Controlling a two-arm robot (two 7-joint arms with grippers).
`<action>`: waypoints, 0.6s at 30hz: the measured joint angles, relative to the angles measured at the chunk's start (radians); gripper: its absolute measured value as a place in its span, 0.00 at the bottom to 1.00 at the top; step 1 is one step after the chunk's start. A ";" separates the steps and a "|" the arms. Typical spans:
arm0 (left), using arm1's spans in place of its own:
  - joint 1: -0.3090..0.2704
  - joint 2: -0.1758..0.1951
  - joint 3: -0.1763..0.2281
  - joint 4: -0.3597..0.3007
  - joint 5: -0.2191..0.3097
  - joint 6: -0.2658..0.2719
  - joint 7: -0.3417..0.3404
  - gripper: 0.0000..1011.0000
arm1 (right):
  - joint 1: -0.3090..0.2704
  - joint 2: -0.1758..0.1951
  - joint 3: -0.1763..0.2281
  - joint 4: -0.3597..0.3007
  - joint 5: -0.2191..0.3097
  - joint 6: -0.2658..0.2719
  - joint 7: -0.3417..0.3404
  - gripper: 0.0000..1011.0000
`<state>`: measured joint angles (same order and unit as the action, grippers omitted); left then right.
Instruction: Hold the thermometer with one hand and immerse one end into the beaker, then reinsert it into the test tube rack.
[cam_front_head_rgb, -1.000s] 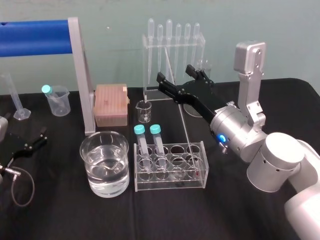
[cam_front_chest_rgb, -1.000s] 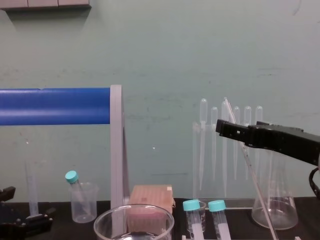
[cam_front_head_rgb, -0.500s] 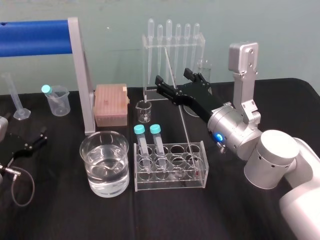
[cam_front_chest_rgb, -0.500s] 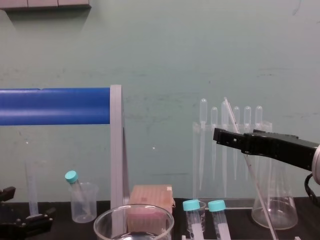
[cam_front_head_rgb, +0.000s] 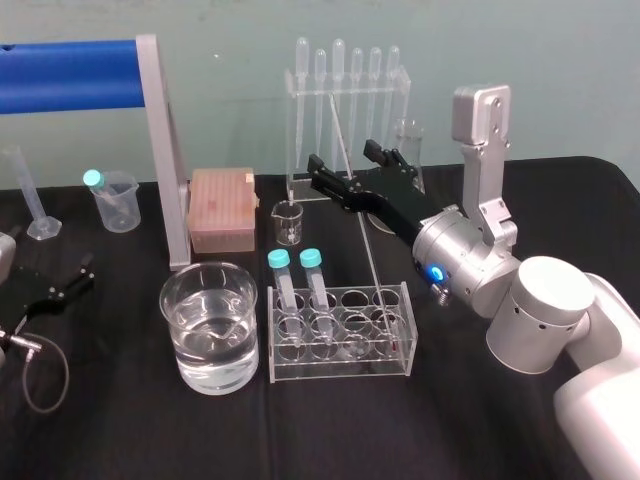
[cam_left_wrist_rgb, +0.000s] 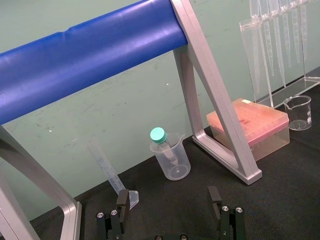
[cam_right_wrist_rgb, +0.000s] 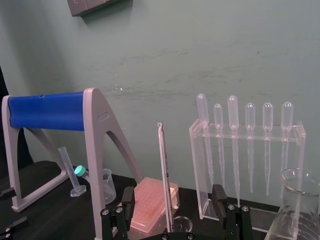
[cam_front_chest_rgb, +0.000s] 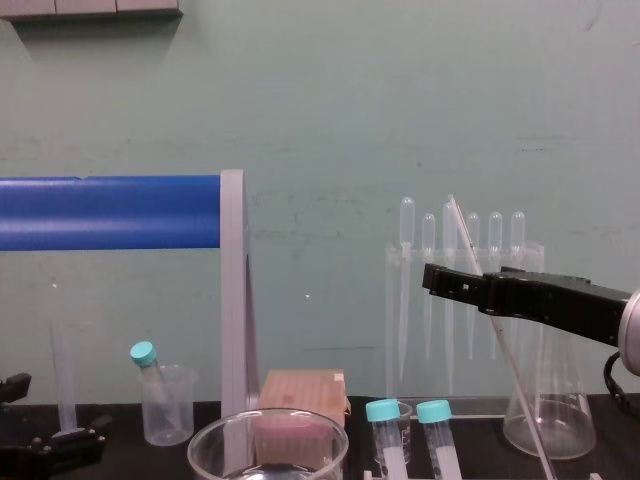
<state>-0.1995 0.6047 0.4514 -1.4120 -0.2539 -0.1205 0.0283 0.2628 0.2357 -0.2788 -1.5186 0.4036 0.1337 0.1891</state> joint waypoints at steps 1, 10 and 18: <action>0.000 0.000 0.000 0.000 0.000 0.000 0.000 1.00 | 0.001 -0.001 0.001 0.001 0.000 0.002 0.002 0.99; 0.000 0.000 0.000 0.000 0.000 0.000 0.000 1.00 | 0.005 -0.005 0.005 0.008 0.001 0.011 0.009 0.99; 0.000 0.000 0.000 0.000 0.000 0.000 0.000 1.00 | 0.004 -0.005 0.004 0.007 0.001 0.010 0.009 0.99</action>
<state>-0.1995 0.6047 0.4514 -1.4120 -0.2539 -0.1205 0.0283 0.2672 0.2311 -0.2745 -1.5121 0.4045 0.1438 0.1977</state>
